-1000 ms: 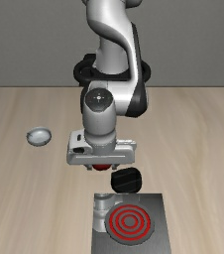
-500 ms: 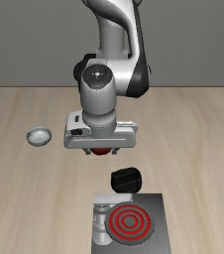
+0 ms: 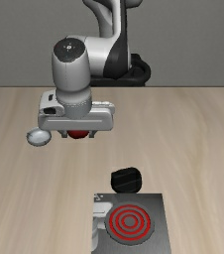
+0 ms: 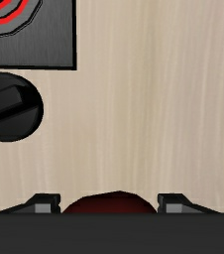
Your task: Pick up the tomato and place it on the white bowl with the stove turned on
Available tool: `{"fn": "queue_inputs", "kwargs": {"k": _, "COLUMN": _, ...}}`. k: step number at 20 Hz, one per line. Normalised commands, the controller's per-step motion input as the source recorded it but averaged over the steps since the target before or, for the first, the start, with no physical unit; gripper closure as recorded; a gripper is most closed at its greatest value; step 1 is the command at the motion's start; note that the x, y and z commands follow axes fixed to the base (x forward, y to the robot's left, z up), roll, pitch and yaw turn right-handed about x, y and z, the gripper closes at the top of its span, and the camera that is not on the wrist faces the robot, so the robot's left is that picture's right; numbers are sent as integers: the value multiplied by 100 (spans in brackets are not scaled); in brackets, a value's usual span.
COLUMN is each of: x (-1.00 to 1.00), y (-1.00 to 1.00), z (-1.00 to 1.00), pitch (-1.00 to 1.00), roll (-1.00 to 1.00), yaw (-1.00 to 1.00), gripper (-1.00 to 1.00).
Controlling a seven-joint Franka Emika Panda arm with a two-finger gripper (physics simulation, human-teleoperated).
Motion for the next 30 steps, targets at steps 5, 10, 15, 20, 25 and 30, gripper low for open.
{"fn": "queue_inputs", "kwargs": {"k": 5, "x": 0, "y": -100, "z": 0, "pitch": 0, "roll": 0, "yaw": 0, "gripper": 100}}
{"fn": "queue_inputs", "kwargs": {"k": 10, "x": 0, "y": -100, "z": 0, "pitch": 0, "roll": 0, "yaw": 0, "gripper": 100}}
{"fn": "queue_inputs", "kwargs": {"k": 15, "x": -100, "y": 0, "z": 0, "pitch": 0, "roll": 0, "yaw": 0, "gripper": 100}}
{"fn": "queue_inputs", "kwargs": {"k": 20, "x": -40, "y": 0, "z": 0, "pitch": 0, "roll": 0, "yaw": 0, "gripper": -100}}
{"fn": "queue_inputs", "kwargs": {"k": 25, "x": 0, "y": 0, "z": 0, "pitch": 0, "roll": 0, "yaw": 0, "gripper": -100}}
{"fn": "queue_inputs", "kwargs": {"k": 30, "x": 0, "y": 0, "z": 0, "pitch": 0, "roll": 0, "yaw": 0, "gripper": -100}}
